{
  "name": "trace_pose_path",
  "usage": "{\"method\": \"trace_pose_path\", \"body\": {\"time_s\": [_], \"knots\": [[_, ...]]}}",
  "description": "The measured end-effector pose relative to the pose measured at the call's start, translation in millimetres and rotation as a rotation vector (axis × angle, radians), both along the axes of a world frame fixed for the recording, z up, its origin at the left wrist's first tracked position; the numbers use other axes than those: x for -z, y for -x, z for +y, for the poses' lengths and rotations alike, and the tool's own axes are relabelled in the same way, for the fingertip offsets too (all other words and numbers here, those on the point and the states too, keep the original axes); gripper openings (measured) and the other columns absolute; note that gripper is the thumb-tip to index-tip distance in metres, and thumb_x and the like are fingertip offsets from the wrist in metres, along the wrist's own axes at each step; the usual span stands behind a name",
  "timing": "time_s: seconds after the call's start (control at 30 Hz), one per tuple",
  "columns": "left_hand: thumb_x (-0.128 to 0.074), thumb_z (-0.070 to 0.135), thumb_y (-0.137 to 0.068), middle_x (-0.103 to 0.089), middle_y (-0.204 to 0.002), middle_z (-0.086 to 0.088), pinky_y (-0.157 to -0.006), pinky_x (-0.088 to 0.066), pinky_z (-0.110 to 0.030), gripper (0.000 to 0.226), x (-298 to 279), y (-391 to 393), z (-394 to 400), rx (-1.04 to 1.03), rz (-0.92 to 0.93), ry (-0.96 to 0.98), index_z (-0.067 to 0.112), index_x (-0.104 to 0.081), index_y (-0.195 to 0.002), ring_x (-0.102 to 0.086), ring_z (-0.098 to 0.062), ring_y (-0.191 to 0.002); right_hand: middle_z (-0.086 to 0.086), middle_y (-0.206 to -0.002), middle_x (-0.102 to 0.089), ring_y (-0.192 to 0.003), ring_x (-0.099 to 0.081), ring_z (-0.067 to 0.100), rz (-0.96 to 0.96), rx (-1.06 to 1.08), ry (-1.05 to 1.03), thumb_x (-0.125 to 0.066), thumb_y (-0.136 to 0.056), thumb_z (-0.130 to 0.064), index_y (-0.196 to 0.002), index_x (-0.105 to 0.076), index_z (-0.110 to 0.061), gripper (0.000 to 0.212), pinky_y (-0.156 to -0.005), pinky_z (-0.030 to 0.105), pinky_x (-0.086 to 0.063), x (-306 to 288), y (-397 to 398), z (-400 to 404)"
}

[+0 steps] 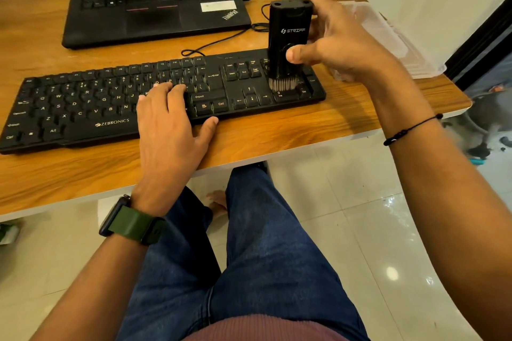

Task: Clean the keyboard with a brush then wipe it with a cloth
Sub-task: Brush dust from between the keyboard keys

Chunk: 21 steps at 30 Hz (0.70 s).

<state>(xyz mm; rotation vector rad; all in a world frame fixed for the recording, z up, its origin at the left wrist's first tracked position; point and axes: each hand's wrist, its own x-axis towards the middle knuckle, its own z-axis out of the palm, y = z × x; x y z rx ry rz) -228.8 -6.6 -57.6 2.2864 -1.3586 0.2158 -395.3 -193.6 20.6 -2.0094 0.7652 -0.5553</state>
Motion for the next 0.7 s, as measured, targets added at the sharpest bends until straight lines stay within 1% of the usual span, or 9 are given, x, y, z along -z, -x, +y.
{"method": "trace_pose_path", "body": {"time_s": [0.1, 0.17, 0.23, 0.33, 0.43, 0.5, 0.57, 0.63, 0.7], "knots": [[-0.062, 0.038, -0.084, -0.039, -0.138, -0.02, -0.114, -0.012, -0.042, 0.068, -0.2, 0.1, -0.4, -0.003, -0.001, -0.006, 0.001, -0.038, -0.135, -0.031, -0.034, -0.133, -0.007, -0.117, -0.056, -0.116, -0.054, 0.015, -0.048, 0.055, 0.05, -0.07, -0.073, -0.004, -0.125, -0.044, -0.018, 0.06, -0.095, 0.044, -0.049, 1.4, -8.3, -0.3], [-0.062, 0.038, -0.084, -0.039, -0.138, -0.02, -0.114, -0.011, -0.042, 0.068, -0.5, 0.0, -0.5, -0.005, 0.002, -0.007, 0.001, -0.038, -0.135, -0.03, -0.033, -0.133, -0.015, -0.109, -0.055, -0.115, -0.053, 0.012, -0.071, 0.079, 0.125, -0.07, -0.073, -0.006, -0.119, -0.044, -0.021, 0.055, -0.099, 0.042, -0.047, 3.1, -12.6, 0.9], [-0.062, 0.038, -0.084, -0.039, -0.139, -0.02, -0.114, -0.011, -0.042, 0.068, -0.8, 0.2, -0.4, -0.006, 0.008, -0.005, 0.001, -0.038, -0.135, -0.03, -0.033, -0.133, -0.018, -0.106, -0.054, -0.113, -0.053, 0.01, -0.074, 0.079, 0.153, -0.07, -0.074, -0.007, -0.116, -0.043, -0.024, 0.053, -0.1, 0.039, -0.046, 5.7, -15.0, 2.5], [-0.062, 0.038, -0.083, -0.04, -0.138, -0.02, -0.114, -0.012, -0.042, 0.068, -0.2, -0.1, -0.4, -0.002, -0.001, -0.003, 0.001, -0.038, -0.135, -0.031, -0.034, -0.132, -0.013, -0.111, -0.056, -0.114, -0.053, 0.015, -0.016, 0.039, 0.118, -0.071, -0.072, -0.008, -0.115, -0.043, -0.029, 0.055, -0.097, 0.043, -0.048, 4.3, -13.9, 1.3], [-0.062, 0.038, -0.083, -0.04, -0.138, -0.02, -0.114, -0.012, -0.042, 0.068, -0.1, -0.2, -0.3, -0.005, -0.001, -0.005, 0.001, -0.038, -0.135, -0.031, -0.034, -0.132, -0.012, -0.114, -0.054, -0.114, -0.052, 0.013, 0.05, -0.024, 0.072, -0.068, -0.076, -0.002, -0.121, -0.044, -0.022, 0.055, -0.092, 0.038, -0.051, -5.1, -9.7, -0.2], [-0.063, 0.037, -0.083, -0.041, -0.137, -0.021, -0.113, -0.013, -0.043, 0.067, 0.0, 0.0, -0.1, -0.002, -0.006, -0.003, 0.0, -0.039, -0.134, -0.033, -0.035, -0.131, -0.012, -0.115, -0.053, -0.115, -0.052, 0.014, 0.044, -0.033, 0.083, -0.068, -0.076, -0.002, -0.119, -0.045, -0.024, 0.054, -0.091, 0.039, -0.051, -8.1, -9.1, -0.5], [-0.063, 0.037, -0.083, -0.041, -0.136, -0.021, -0.113, -0.014, -0.044, 0.067, 0.1, 0.4, -0.1, 0.0, -0.007, -0.002, 0.0, -0.04, -0.133, -0.033, -0.035, -0.131, -0.013, -0.115, -0.051, -0.117, -0.05, 0.014, 0.048, -0.002, 0.1, -0.068, -0.077, -0.004, -0.122, -0.044, -0.024, 0.055, -0.093, 0.038, -0.049, -6.8, -11.5, -1.6], [-0.063, 0.038, -0.083, -0.041, -0.137, -0.02, -0.114, -0.013, -0.043, 0.067, -0.6, 0.7, 0.1, -0.004, -0.002, -0.002, 0.001, -0.039, -0.134, -0.032, -0.034, -0.131, -0.011, -0.117, -0.052, -0.118, -0.049, 0.014, 0.039, 0.045, 0.134, -0.069, -0.077, -0.005, -0.127, -0.042, -0.021, 0.059, -0.097, 0.037, -0.046, -3.0, -15.9, -3.3], [-0.062, 0.038, -0.083, -0.04, -0.137, -0.02, -0.114, -0.012, -0.042, 0.067, -1.4, 0.7, 0.1, -0.006, 0.002, 0.002, 0.001, -0.039, -0.134, -0.032, -0.034, -0.131, -0.009, -0.117, -0.053, -0.118, -0.05, 0.014, -0.001, 0.099, 0.191, -0.069, -0.076, -0.006, -0.13, -0.04, -0.017, 0.062, -0.099, 0.037, -0.047, 0.2, -19.7, -4.3]]}}
